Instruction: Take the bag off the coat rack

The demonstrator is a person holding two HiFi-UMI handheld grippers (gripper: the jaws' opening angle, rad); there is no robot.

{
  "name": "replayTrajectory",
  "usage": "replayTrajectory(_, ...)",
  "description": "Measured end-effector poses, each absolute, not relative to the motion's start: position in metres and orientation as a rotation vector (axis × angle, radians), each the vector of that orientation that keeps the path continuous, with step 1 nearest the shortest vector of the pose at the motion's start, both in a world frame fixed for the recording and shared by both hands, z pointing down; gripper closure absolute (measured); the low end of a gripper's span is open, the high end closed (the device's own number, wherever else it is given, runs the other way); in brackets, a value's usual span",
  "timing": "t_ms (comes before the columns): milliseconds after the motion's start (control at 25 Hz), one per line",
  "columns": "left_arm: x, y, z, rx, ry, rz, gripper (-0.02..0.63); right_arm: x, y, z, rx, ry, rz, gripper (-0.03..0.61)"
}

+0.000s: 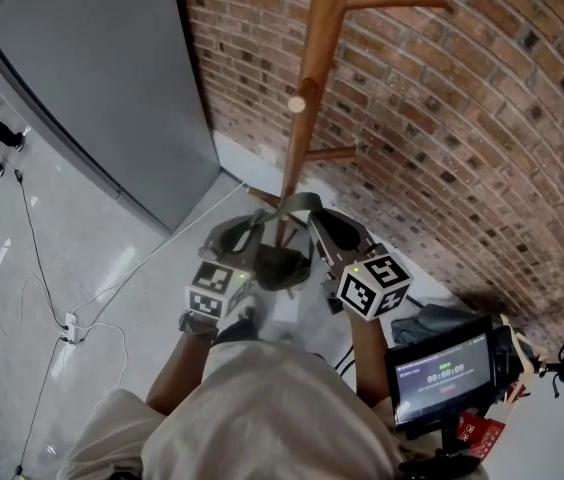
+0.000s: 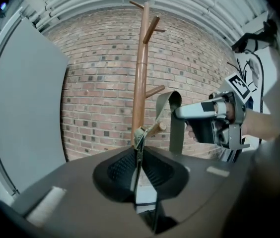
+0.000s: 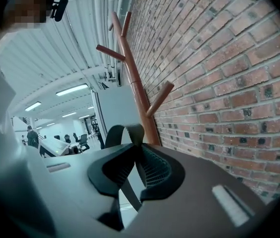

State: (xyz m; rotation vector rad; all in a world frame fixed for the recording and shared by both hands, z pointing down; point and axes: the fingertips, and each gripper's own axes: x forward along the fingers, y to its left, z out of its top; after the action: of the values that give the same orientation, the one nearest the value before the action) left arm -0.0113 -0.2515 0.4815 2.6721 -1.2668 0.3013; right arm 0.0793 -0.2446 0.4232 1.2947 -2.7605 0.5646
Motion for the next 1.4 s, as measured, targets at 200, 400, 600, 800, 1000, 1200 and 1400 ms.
replayTrajectory(200, -0.014, -0.249, 0.456, 2.71, -1.285, 0.241, 0.581, 0.081, -0.241, 0.398, 1.291, -2.825, 0.557, 0.538)
replayTrajectory(400, -0.015, -0.246, 0.432, 2.764, -1.282, 0.227, 0.581, 0.084, -0.239, 0.375, 1.296, -2.877, 0.534, 0.54)
replayTrajectory(600, -0.014, -0.248, 0.407, 2.809, -1.292, 0.158, 0.581, 0.084, -0.236, 0.354, 1.298, -2.915, 0.491, 0.541)
replayTrajectory(800, -0.017, -0.246, 0.388, 2.848, -1.306, 0.127, 0.581, 0.08, -0.231, 0.332, 1.285, -2.927, 0.387, 0.543)
replayTrajectory(1000, -0.021, -0.243, 0.366, 2.885, -1.313, 0.066, 0.581, 0.078, -0.226, 0.313, 1.267, -2.967, 0.347, 0.545)
replayTrajectory(1200, -0.023, -0.239, 0.347, 2.911, -1.309, 0.007, 0.581, 0.078, -0.224, 0.297, 1.245, -3.028, 0.347, 0.548)
replayTrajectory(1400, -0.024, -0.237, 0.333, 2.928, -1.305, -0.044, 0.581, 0.08, -0.224, 0.288, 1.246, -3.057, 0.341, 0.549)
